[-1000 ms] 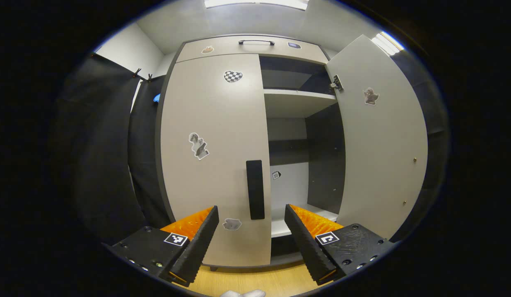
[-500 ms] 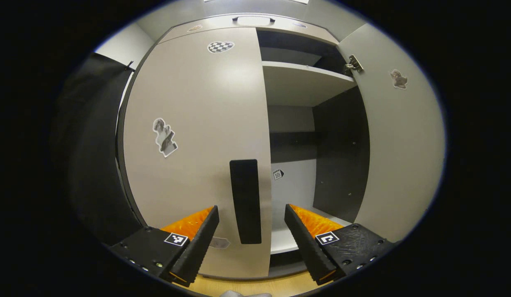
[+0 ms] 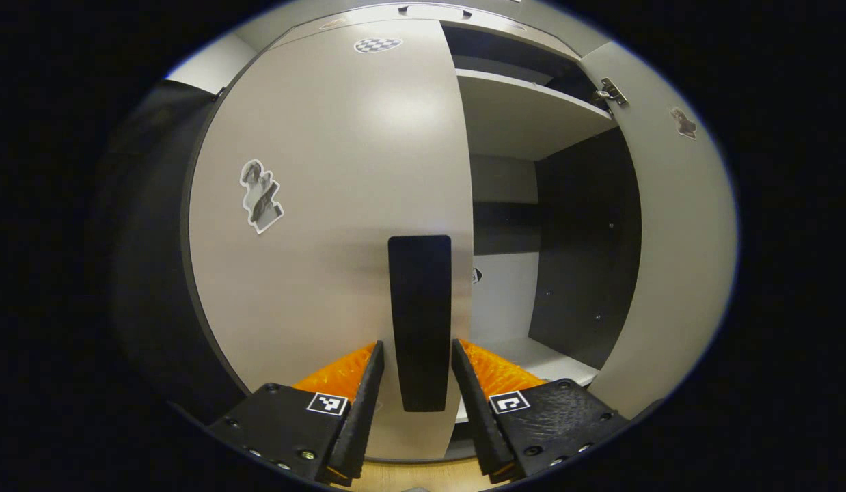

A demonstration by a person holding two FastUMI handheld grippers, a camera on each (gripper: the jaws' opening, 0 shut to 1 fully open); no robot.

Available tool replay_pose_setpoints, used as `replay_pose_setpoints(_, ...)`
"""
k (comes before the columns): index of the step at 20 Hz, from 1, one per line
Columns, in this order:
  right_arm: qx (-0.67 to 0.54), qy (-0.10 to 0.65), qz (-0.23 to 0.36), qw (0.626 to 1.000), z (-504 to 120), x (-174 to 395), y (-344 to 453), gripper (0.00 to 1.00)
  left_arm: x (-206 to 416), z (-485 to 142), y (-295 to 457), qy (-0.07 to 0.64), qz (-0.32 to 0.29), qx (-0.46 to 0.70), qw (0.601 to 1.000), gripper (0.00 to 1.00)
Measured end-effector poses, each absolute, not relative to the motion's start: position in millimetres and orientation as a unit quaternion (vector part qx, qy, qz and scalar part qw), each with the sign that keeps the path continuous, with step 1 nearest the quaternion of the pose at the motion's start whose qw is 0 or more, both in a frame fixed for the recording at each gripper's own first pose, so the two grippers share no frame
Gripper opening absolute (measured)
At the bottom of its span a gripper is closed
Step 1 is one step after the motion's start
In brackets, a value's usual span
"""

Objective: Open the right door of the double-door shoe cabinet with the right hand, and open the left door with the left hand.

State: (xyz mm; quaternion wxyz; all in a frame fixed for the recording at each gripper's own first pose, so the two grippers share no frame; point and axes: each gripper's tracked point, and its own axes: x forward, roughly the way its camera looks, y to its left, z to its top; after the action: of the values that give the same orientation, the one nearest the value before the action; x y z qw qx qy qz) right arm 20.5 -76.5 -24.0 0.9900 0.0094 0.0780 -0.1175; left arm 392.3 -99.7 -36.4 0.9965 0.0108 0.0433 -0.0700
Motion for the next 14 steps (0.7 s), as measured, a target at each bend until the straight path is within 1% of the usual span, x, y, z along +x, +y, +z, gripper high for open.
replay_pose_setpoints(2,0.009,0.079,-0.117,0.990,-23.7,21.4,-79.3,1.00,391.1,-36.2,-98.8,0.042,-0.066,0.006,0.997,0.54)
replay_pose_setpoints(4,0.010,0.080,-0.113,0.990,-24.4,22.1,-78.2,1.00,393.5,-36.5,-104.1,0.042,-0.076,0.001,0.996,0.47)
replay_pose_setpoints(5,0.009,0.080,-0.111,0.991,-25.2,22.3,-77.3,1.00,390.1,-36.5,-102.9,0.043,-0.076,0.005,0.996,0.28)
replay_pose_setpoints(7,0.008,0.081,-0.107,0.991,-25.9,21.3,-76.1,1.00,391.4,-37.0,-102.1,0.044,-0.075,0.007,0.996,0.27)
replay_pose_setpoints(8,0.009,0.081,-0.106,0.991,-26.1,20.0,-75.1,1.00,390.6,-37.8,-100.9,0.044,-0.076,0.005,0.996,0.19)
replay_pose_setpoints(9,0.010,0.080,-0.104,0.991,-26.1,19.2,-74.8,1.00,387.4,-36.4,-100.8,0.044,-0.078,0.007,0.996,0.17)
replay_pose_setpoints(10,0.011,0.080,-0.104,0.991,-25.6,18.2,-75.0,1.00,387.4,-36.6,-100.9,0.042,-0.082,0.008,0.996,0.12)
replay_pose_setpoints(11,0.013,0.080,-0.102,0.991,-26.5,17.7,-74.5,1.00,382.6,-35.9,-100.4,0.044,-0.085,0.005,0.995,0.11)
replay_pose_setpoints(12,0.014,0.079,-0.101,0.992,-27.1,15.7,-73.2,1.00,379.6,-35.4,-100.7,0.044,-0.089,0.003,0.995,0.00)
replay_pose_setpoints(13,0.015,0.080,-0.099,0.992,-27.7,14.4,-71.4,1.00,376.6,-35.4,-100.3,0.043,-0.094,0.002,0.995,0.07)
replay_pose_setpoints(14,0.015,0.080,-0.095,0.992,-28.0,13.7,-68.6,1.00,372.8,-34.8,-100.6,0.044,-0.099,-0.001,0.994,0.07)
